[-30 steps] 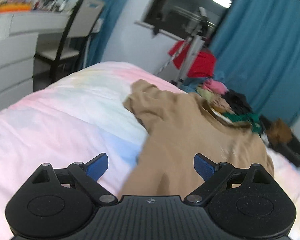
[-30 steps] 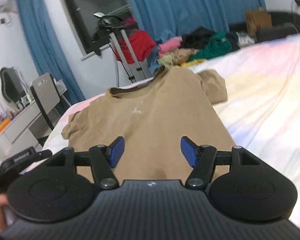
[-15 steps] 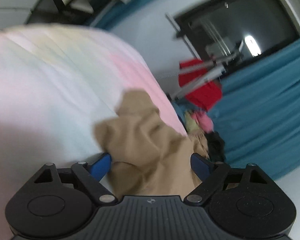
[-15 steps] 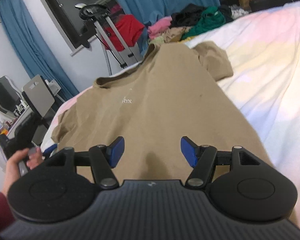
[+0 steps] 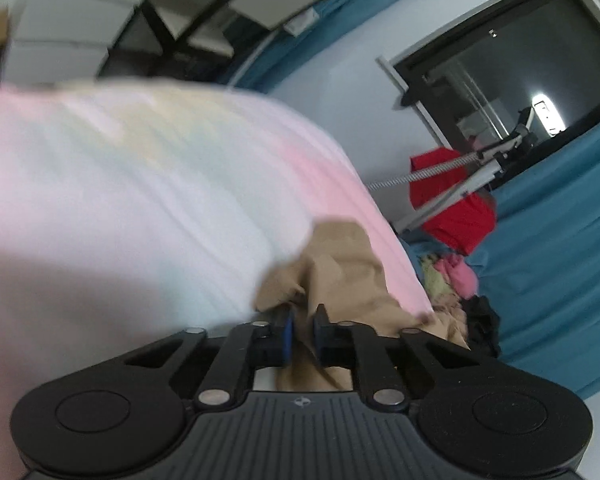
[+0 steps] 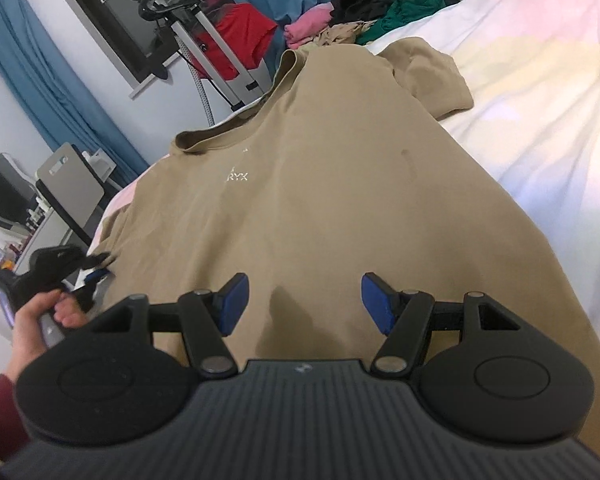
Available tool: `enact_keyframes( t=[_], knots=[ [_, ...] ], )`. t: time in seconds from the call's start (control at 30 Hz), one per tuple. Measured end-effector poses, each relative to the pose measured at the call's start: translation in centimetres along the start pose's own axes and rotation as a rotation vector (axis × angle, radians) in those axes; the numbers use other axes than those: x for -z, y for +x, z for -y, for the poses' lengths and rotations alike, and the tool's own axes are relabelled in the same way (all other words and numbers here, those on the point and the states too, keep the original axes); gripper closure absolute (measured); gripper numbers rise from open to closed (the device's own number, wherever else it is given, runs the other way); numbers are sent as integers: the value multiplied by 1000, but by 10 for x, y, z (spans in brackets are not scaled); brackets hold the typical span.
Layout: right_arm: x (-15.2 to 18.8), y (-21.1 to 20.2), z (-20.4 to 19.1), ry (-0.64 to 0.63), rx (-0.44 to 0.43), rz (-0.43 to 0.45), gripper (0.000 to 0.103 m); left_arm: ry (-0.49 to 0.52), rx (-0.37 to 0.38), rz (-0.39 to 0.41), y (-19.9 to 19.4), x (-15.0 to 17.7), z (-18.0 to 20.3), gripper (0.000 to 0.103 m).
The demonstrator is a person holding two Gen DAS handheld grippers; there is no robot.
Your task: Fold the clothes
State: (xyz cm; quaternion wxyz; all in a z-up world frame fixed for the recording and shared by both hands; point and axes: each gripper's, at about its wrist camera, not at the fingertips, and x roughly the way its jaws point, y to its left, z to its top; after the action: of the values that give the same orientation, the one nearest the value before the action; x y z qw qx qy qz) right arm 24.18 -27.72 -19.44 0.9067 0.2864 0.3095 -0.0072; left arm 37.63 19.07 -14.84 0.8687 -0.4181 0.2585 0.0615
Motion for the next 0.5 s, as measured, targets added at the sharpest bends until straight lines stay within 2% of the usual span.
enact_keyframes(
  t=[0.07,0.1,0.17,0.23,0.3,0.37,0.43,0.5],
  knots=[
    [0,0,-2,-11,-3,2,37,50,1,11,-14,-11,0,92],
    [0,0,-3,-17,-4,3,37,86,-2,16,-21,-17,1,87],
    [-1,-2,-4,-23,-5,10,37,162,-21,37,-21,-26,8,76],
    [-1,-5,-4,-24,-11,16,37,232,-30,65,-11,-33,17,55],
    [-1,-5,-2,-24,-8,15,37,291,-36,63,10,-38,28,47],
    [-1,-3,0,-15,1,10,37,295,6,-2,42,-44,37,38],
    [-1,-1,2,-10,10,11,37,241,32,-61,66,-47,38,40],
    [-1,3,2,-17,22,11,37,214,73,-77,80,-45,45,40]
  ],
)
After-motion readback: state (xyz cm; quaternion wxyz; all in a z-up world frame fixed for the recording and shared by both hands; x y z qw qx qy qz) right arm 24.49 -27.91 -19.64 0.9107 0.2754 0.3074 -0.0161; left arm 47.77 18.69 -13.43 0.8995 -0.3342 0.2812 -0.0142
